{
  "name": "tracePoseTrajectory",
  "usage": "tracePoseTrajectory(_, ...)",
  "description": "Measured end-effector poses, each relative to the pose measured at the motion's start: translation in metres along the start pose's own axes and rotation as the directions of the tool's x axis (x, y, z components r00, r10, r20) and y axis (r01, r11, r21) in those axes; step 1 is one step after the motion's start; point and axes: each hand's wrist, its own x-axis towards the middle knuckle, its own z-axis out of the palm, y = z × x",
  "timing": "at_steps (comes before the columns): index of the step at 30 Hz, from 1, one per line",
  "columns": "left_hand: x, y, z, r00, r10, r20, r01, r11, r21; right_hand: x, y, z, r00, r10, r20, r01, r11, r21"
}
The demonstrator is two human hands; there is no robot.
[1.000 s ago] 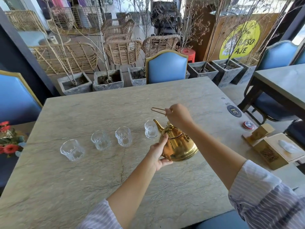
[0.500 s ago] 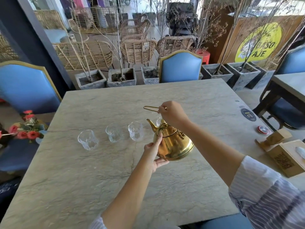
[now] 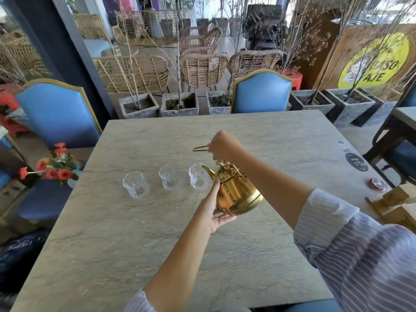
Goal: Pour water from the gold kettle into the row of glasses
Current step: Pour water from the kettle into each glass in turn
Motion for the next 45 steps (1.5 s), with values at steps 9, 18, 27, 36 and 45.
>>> tracePoseTrajectory(9, -0.006, 0.005, 0.007, 0.997, 0.019, 0.074, -0.019, 1.0, -0.008, 0.003, -0.022, -0.015, 0.989, 0.075, 0.128, -0.066, 0.995, -0.07)
tracePoseTrajectory(18, -0.018, 0.012, 0.017, 0.991, 0.037, 0.127, -0.034, 0.999, -0.022, -0.004, -0.032, -0.03, 0.994, 0.049, 0.097, -0.027, 0.977, -0.212)
tracePoseTrajectory(27, -0.029, 0.016, 0.029, 0.983, 0.059, 0.172, -0.053, 0.998, -0.037, -0.013, -0.037, -0.044, 0.999, -0.039, 0.014, 0.041, 0.984, -0.175)
tracePoseTrajectory(36, -0.044, 0.017, 0.038, 0.969, 0.102, 0.225, -0.095, 0.995, -0.042, -0.028, -0.036, -0.063, 0.992, -0.119, -0.031, 0.114, 0.984, -0.138)
tracePoseTrajectory(45, -0.054, 0.019, 0.043, 0.961, 0.128, 0.246, -0.126, 0.992, -0.023, -0.028, -0.043, -0.071, 0.998, -0.068, 0.0, 0.067, 0.978, -0.199)
